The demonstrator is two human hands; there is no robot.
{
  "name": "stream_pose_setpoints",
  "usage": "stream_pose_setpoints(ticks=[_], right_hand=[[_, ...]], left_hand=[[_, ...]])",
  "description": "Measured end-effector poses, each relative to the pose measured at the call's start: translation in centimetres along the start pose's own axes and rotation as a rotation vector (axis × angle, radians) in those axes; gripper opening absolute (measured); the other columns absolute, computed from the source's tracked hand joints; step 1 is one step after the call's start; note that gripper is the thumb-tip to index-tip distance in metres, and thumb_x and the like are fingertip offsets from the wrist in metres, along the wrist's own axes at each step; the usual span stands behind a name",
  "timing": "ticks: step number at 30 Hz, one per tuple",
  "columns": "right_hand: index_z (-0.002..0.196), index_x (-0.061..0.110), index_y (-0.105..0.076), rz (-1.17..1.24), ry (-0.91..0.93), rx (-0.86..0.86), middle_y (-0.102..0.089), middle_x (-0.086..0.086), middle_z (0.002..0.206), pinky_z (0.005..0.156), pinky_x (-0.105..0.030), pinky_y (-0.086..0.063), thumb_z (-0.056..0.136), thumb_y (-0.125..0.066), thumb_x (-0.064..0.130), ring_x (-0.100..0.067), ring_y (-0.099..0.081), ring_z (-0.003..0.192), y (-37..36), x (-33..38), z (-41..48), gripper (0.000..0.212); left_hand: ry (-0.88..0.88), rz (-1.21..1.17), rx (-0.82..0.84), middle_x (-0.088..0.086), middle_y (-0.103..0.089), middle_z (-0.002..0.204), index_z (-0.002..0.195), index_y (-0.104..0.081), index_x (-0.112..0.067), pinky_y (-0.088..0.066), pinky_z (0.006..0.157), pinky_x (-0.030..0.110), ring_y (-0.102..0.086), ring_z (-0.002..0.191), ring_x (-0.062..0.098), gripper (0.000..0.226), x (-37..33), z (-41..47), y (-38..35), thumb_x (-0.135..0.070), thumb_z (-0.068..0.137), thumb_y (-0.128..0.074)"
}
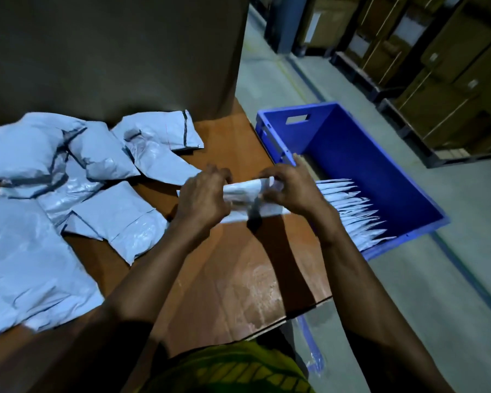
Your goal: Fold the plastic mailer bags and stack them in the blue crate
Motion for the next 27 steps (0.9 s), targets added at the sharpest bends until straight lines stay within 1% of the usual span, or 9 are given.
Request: stream_pose_setpoints(ticks=[2,5,7,9,11,15,19,22,27], right_hand=[[0.115,0.024,-0.077,-0.126,0.116,-0.264,-0.072,0.003,0.106,0.127,-0.049,-0.023,0.085,-0.077,0.015,-0.013,-0.061,0.104,2.0,2.1,-1.5,0.031],[0.114,0.020,-0.078,-0.156,0.183,-0.441,-0.070,-0.001,0.105,0.118,-0.053,-0.035,0.090,-0.074,0.009,-0.022,-0.066,0.104,0.9,2.8,-5.0,0.026],[0.113,0.021,-0.079,-0.094,0.165,-0.347,-0.070,0.000,0.108,0.113,-0.056,-0.039,0.092,-0.078,0.021,-0.024,-0.068,0.106,-1.8,2.0,-7.7,0.021],[0.114,0.026,-0.079,-0.052,0.099,-0.195,-0.070,0.005,0.115,0.116,-0.051,-0.036,0.091,-0.079,0.043,-0.019,-0.065,0.115,-4.3,1.5,-10.0,0.028],[0.115,0.027,-0.078,-0.017,0.039,-0.152,-0.069,0.008,0.119,0.117,-0.045,-0.036,0.093,-0.074,0.052,-0.013,-0.061,0.120,-5.1,1.3,-10.8,0.034],[0.119,0.026,-0.078,-0.005,0.033,-0.195,-0.070,0.006,0.120,0.103,-0.045,-0.046,0.099,-0.069,0.042,-0.017,-0.062,0.118,-5.2,1.4,-8.6,0.027],[0.110,0.031,-0.078,-0.016,-0.099,-0.267,-0.070,0.013,0.113,0.090,-0.041,-0.048,0.098,-0.071,0.034,-0.014,-0.063,0.110,-7.1,1.4,-8.1,0.015],[0.113,0.027,-0.078,-0.005,-0.104,-0.372,-0.071,0.009,0.115,0.094,-0.037,-0.049,0.102,-0.066,0.028,-0.017,-0.064,0.113,-7.7,1.9,-9.3,0.017],[0.112,0.024,-0.079,-0.001,-0.130,-0.368,-0.072,0.007,0.114,0.096,-0.037,-0.048,0.101,-0.068,0.025,-0.019,-0.064,0.114,-7.7,2.1,-9.2,0.016]], left_hand=[[-0.096,0.058,-0.219,0.008,-0.059,0.099,0.101,-0.066,-0.018,-0.045,0.068,0.041,-0.059,0.084,0.035,0.027,-1.0,-1.3,1.7,-0.012,0.076,-0.073],[-0.186,0.037,-0.394,0.012,-0.059,0.105,0.107,-0.066,-0.013,-0.044,0.075,0.043,-0.055,0.093,0.032,0.026,-1.4,-4.9,0.7,-0.011,0.080,-0.067],[-0.197,-0.006,-0.330,0.012,-0.061,0.109,0.110,-0.069,-0.012,-0.046,0.083,0.044,-0.058,0.100,0.033,0.027,-0.4,-7.3,-2.2,-0.023,0.085,-0.069],[-0.177,-0.014,-0.208,0.008,-0.063,0.112,0.113,-0.071,-0.014,-0.047,0.091,0.045,-0.060,0.105,0.030,0.038,0.8,-9.2,-4.9,-0.040,0.087,-0.069],[-0.182,0.000,-0.169,0.008,-0.064,0.116,0.116,-0.072,-0.013,-0.045,0.096,0.048,-0.061,0.113,0.028,0.039,1.2,-9.7,-6.2,-0.042,0.091,-0.065],[-0.181,-0.030,-0.255,0.011,-0.065,0.116,0.120,-0.071,-0.011,-0.047,0.094,0.048,-0.060,0.114,0.029,0.028,0.7,-8.3,-5.7,-0.024,0.098,-0.060],[-0.212,0.020,-0.220,0.012,-0.066,0.117,0.121,-0.071,-0.011,-0.046,0.094,0.047,-0.059,0.114,0.031,0.030,0.0,-6.9,-6.7,-0.009,0.091,-0.067],[-0.188,0.079,-0.187,0.007,-0.065,0.121,0.122,-0.069,-0.015,-0.041,0.097,0.046,-0.060,0.116,0.029,0.030,0.0,-6.8,-7.4,-0.016,0.093,-0.061],[-0.124,0.101,-0.121,0.001,-0.063,0.126,0.123,-0.068,-0.021,-0.038,0.100,0.045,-0.057,0.120,0.025,0.034,0.1,-6.8,-8.1,-0.026,0.097,-0.048]])
Point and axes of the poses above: each hand's wrist, its own z-axis towards the middle knuckle, its own y-axis out of the back of the hand, x = y × z, the point moved 7 cm from there along z, towards the middle knuckle
